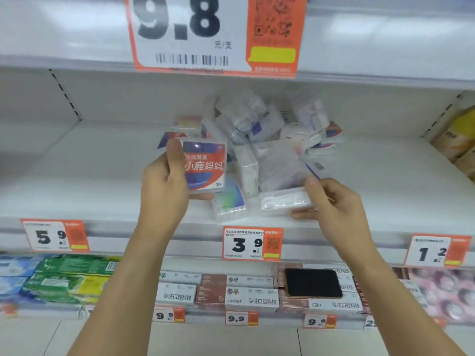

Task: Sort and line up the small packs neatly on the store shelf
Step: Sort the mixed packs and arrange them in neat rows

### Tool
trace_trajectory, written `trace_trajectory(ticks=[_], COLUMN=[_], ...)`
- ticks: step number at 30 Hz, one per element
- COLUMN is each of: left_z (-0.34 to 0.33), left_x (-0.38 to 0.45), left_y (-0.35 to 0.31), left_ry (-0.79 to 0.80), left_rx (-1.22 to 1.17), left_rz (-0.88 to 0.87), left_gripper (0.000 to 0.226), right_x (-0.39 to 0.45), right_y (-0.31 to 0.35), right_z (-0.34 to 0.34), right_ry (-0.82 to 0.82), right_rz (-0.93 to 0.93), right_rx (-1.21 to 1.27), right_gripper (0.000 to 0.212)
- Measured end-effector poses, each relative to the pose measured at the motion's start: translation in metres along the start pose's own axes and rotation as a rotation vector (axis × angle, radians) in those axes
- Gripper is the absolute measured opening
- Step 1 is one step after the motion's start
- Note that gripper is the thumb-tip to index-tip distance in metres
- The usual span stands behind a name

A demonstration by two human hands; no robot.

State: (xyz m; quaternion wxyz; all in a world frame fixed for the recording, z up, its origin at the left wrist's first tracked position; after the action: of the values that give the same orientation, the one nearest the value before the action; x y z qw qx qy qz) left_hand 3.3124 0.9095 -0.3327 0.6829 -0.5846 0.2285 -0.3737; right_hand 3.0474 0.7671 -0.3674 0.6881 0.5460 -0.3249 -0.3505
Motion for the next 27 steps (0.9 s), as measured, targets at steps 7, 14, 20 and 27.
trace_trajectory(ticks=[7,14,20,27], left_z=[-0.012,-0.015,-0.038,-0.032], left_x=[0.011,0.004,-0.019,-0.020], left_y=[0.016,0.008,-0.025,-0.031], left_ry=[0.228,0.282,0.569,0.342], left_rx=[-0.162,-0.222,-0.216,0.389], left_rz=[0.119,0.096,-0.076,-0.253], left_gripper=[0.033,0.030,0.040,0.031], right_x=[-0.010,-0.019,0.002,-0.022], right_y=[0.018,0.074,0.090,0.065], right_z=[-0.006,-0.010,-0.079,-0.033], right_ry=[-0.042,-0.174,0.302,0.052], right_rz=[0.047,0.278,0.219,0.233], right_rx=[-0.650,-0.681,-0.477,-0.195], right_gripper=[0.039,0.007,0.058,0.036])
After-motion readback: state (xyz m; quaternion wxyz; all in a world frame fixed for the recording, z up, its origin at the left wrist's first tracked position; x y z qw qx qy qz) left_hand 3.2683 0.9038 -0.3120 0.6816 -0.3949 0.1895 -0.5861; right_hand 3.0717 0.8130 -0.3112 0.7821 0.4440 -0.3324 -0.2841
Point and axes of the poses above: each hand's wrist, its own x-axis towards the middle knuckle, its own z-axis out of the back of the hand, y = z × x, the point moved 10 cm from there along x, towards the middle knuckle, and after that the axes turned 13 degrees about y, right-handed, at the moved point
